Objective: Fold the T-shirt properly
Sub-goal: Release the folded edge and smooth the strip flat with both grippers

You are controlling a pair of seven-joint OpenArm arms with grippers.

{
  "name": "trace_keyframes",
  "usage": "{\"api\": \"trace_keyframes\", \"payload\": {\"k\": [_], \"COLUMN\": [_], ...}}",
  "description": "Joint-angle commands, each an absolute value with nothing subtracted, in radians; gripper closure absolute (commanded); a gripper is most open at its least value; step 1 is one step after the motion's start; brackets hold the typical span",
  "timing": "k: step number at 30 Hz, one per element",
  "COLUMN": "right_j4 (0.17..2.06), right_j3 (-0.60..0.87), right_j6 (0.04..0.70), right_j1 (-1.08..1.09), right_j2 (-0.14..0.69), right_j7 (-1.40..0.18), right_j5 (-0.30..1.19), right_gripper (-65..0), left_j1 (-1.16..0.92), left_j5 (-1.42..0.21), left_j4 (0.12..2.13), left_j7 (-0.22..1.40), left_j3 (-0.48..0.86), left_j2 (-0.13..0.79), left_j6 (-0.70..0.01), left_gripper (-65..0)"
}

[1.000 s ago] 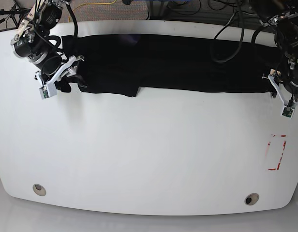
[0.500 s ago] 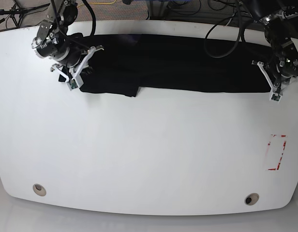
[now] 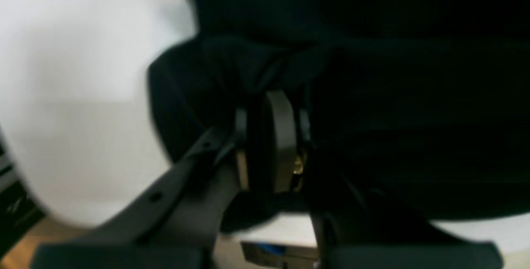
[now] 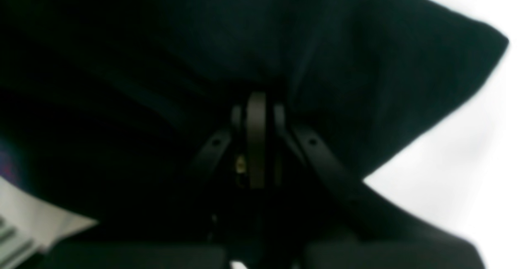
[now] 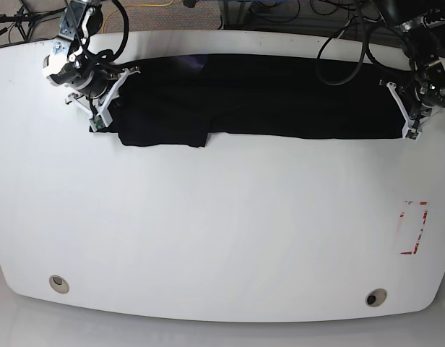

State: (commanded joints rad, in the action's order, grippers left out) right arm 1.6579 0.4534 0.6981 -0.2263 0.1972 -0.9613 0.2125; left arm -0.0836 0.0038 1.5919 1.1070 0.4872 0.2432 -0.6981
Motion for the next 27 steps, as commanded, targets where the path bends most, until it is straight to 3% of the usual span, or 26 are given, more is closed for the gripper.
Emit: {"api": "trace_keyframes", "payload": {"k": [7,12,18,23,27], "right_j4": [1.584,1.58,1.581,1.583,1.583], "right_j3": [0.453,0.455,0.456,0.456,0.456], "right_j6": [0.698,0.698,0.698,0.698,0.698], "right_j1": [-0.162,-0.137,-0.13,-0.122,-0.122], "right_j2": [0.246,0.266,0.272,0.265,0.26], "right_j7": [-0.937,-0.937,-0.937,-0.937,-0.937], "right_j5": [0.211,0.211,0.211,0.211,0.213], "right_gripper": [-2.5,-2.5,-2.5,-2.5,-2.5], "left_j1": [-0.013,-0.007,0.01,0.03,0.087], "left_j5": [0.012,0.008,-0.015,-0.15,-0.278], "left_j4": [1.526,1.56,1.673,1.756,1.753], "left_j7": [1.107,1.107,1.168,1.254,1.349], "left_j3": [0.44,0.44,0.449,0.581,0.693], "left_j2": [0.208,0.208,0.213,0.213,0.213], "left_j6": [-0.698,-0.698,-0.698,-0.698,-0.698], "left_gripper": [-15.6,-18.7,-27.8,-36.7,-40.1]}}
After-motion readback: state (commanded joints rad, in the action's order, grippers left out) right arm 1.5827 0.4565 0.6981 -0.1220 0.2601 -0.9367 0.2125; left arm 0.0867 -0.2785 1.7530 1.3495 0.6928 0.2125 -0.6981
